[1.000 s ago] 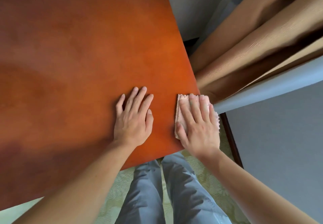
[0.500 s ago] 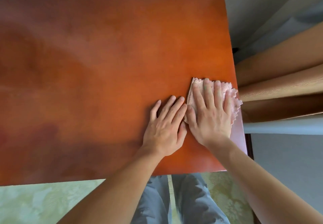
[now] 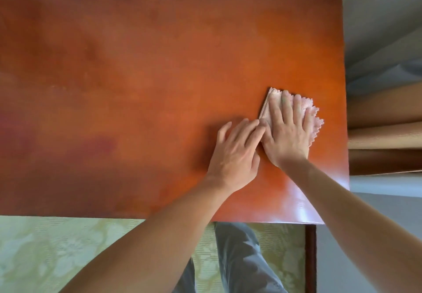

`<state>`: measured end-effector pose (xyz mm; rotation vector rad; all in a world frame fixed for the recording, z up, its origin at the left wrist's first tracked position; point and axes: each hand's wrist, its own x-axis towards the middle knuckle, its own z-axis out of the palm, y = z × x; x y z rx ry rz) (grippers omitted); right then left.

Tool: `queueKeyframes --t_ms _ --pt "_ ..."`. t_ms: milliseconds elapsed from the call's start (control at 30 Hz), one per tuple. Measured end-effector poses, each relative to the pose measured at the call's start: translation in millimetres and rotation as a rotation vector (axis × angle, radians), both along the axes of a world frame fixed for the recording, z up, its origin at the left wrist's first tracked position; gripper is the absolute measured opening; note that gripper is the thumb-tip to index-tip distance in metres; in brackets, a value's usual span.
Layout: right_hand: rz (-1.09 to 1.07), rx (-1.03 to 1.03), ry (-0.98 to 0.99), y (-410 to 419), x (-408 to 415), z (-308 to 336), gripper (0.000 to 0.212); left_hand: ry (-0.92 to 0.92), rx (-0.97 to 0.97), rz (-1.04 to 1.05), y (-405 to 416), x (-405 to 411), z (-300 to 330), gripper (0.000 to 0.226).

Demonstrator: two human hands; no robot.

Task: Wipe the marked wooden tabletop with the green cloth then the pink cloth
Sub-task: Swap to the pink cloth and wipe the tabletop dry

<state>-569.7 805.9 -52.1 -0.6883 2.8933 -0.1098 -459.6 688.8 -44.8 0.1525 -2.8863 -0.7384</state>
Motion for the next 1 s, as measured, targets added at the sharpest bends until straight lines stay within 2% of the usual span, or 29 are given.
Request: queueKeyframes --t_ms 200,567,800,1000 --pt "0.088 0.002 -0.025 -117.8 54.9 1.7 0.067 -0.072 -0.086 0.088 -137.2 76.9 1.6 0.048" --pt "0.456 0.060 -0.037 -355.4 182.9 -1.4 0.069 -0.137 -0.183 0.418 -345.0 211.0 -7.2 0.043" --pt "0.579 0.092 -0.025 -410.9 181.6 -6.6 0.068 -0.160 -0.203 0.561 -399.5 233.0 -16.7 0.043" --pt "0.561 0.078 -0.016 -475.1 146.6 -4.8 0.068 -0.096 -0.191 0.674 -413.9 218.5 -13.4 0.045"
